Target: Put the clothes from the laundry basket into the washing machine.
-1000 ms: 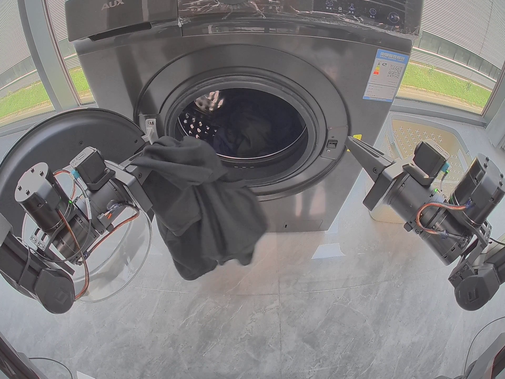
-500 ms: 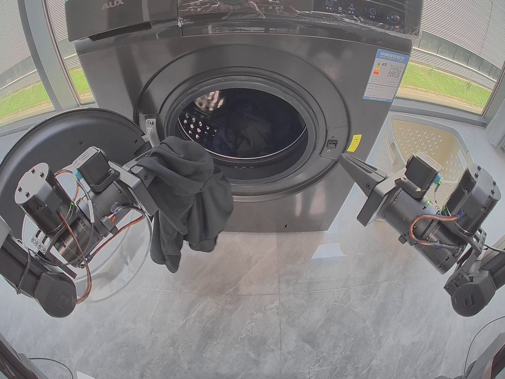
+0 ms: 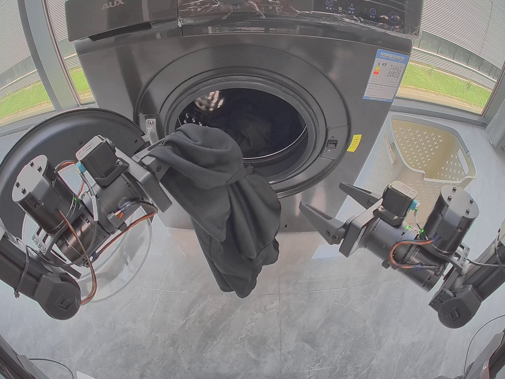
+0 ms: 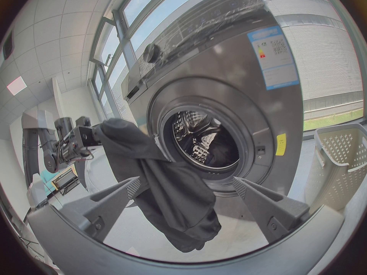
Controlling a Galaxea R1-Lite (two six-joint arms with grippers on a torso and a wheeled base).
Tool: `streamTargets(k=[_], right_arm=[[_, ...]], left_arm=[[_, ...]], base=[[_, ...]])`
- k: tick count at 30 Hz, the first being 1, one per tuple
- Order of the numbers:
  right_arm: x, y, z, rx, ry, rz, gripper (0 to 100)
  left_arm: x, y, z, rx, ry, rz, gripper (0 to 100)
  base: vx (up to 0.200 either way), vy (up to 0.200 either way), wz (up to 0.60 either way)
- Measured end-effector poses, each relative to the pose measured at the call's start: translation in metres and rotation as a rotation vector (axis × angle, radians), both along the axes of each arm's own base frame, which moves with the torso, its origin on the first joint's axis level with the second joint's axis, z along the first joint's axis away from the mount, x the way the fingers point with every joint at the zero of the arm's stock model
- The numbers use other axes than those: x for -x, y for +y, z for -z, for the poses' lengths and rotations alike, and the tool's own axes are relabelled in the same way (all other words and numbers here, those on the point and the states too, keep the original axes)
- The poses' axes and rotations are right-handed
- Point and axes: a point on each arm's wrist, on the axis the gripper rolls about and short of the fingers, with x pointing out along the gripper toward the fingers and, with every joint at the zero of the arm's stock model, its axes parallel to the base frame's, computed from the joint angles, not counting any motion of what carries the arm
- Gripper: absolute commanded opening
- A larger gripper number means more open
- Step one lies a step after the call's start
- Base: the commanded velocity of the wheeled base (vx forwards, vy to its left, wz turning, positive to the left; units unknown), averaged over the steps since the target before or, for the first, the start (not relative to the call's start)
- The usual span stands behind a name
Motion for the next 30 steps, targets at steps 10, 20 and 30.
streamTargets(k=[10,20,30], right_arm=[[-0.018,0.048,0.024,0.035,0.023,-0.115,100],[-0.051,0.092,0.040,0.058,-0.020,-0.213,100],[-0.081,0.112,0.063,0.071,-0.048,-0.245,100]], left_arm=[[0.002,-0.017,-0.010,0.021,-0.034,0.055,0],[0.002,-0.020,-0.015,0.032,-0.050,0.059,0],[0.001,-0.019,-0.016,0.035,-0.056,0.055,0]], base=[[0.000,0.000,0.00],[0.000,0.000,0.00],[0.000,0.000,0.00]])
